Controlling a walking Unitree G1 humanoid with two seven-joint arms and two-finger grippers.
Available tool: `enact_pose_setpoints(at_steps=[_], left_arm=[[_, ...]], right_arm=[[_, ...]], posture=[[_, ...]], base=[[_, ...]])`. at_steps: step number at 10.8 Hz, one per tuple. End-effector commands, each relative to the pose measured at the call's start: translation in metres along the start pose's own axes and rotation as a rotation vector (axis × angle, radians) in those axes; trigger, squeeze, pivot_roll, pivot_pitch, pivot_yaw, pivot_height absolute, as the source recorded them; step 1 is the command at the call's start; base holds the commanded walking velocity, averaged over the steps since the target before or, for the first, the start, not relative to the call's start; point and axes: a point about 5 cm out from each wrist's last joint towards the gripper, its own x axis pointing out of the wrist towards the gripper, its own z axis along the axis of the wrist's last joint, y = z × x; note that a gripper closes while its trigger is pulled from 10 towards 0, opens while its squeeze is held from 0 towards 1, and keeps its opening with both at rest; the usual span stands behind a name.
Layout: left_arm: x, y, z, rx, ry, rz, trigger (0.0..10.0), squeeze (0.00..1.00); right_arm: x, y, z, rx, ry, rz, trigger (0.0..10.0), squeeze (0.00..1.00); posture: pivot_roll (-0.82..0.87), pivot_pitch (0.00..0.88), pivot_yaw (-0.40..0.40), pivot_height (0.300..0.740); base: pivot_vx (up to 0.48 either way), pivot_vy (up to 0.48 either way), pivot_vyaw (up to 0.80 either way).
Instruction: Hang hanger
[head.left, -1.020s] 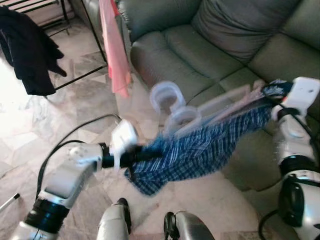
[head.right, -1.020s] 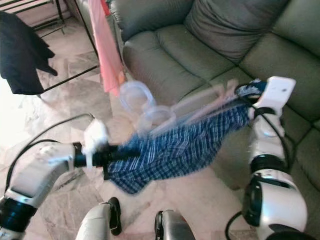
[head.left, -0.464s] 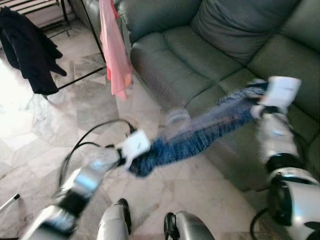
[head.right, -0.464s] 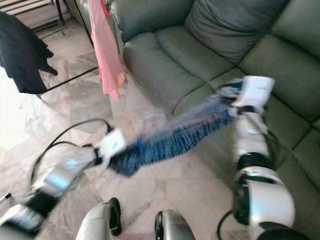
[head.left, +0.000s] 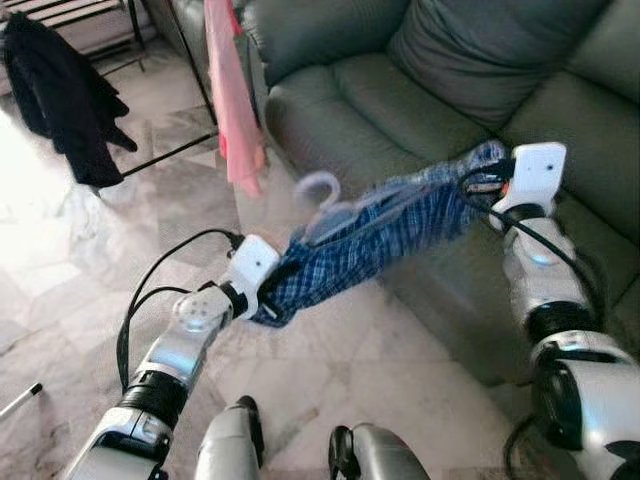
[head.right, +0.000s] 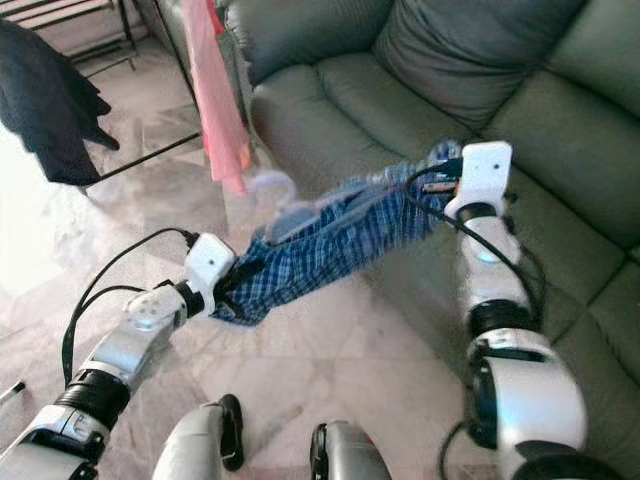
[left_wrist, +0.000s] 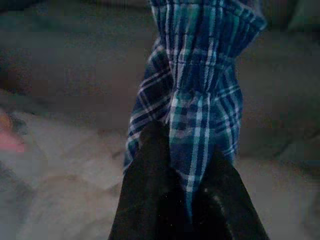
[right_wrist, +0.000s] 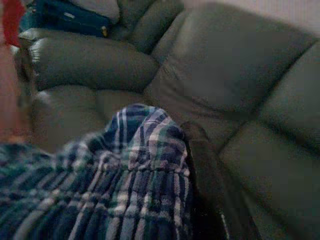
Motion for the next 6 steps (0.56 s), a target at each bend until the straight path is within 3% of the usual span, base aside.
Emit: enact_pose_setpoints(at_steps=[1, 3, 4, 5, 6], left_arm=[[-0.01, 0.008, 0.001, -0.05, -0.045, 0.019, 0.0, 0.0], [-0.035, -0.012, -0.004, -0.106, -0.005, -0.325, 0.0, 0.0], [-0.042, -0.015, -0.008, -0.122, 0.029, -0.392, 0.0, 0.0], [-0.054, -0.019, -0.015, -0.139, 0.082, -0.475, 0.0, 0.0], [-0.062, -0.019, -0.016, -0.207, 0.052, -0.489, 0.0, 0.0]], right_arm=[[-0.005, -0.02, -0.005, -0.046, 0.016, -0.068, 0.0, 0.0], [-0.01, -0.046, -0.008, -0.126, 0.047, -0.188, 0.0, 0.0], [-0.011, -0.049, -0.01, -0.128, 0.058, -0.212, 0.0, 0.0], [-0.015, -0.047, -0.016, -0.111, 0.081, -0.223, 0.0, 0.0], [-0.019, -0.034, -0.023, -0.1, 0.084, -0.18, 0.0, 0.0]], posture=[[-0.01, 0.148, -0.072, 0.74], [-0.02, 0.142, -0.078, 0.74], [-0.01, 0.141, -0.083, 0.74], [-0.02, 0.143, -0.085, 0.74], [-0.03, 0.154, -0.074, 0.74]], base=[[0.0, 0.0, 0.0], [0.0, 0.0, 0.0], [0.0, 0.0, 0.0], [0.0, 0.0, 0.0], [0.0, 0.0, 0.0]])
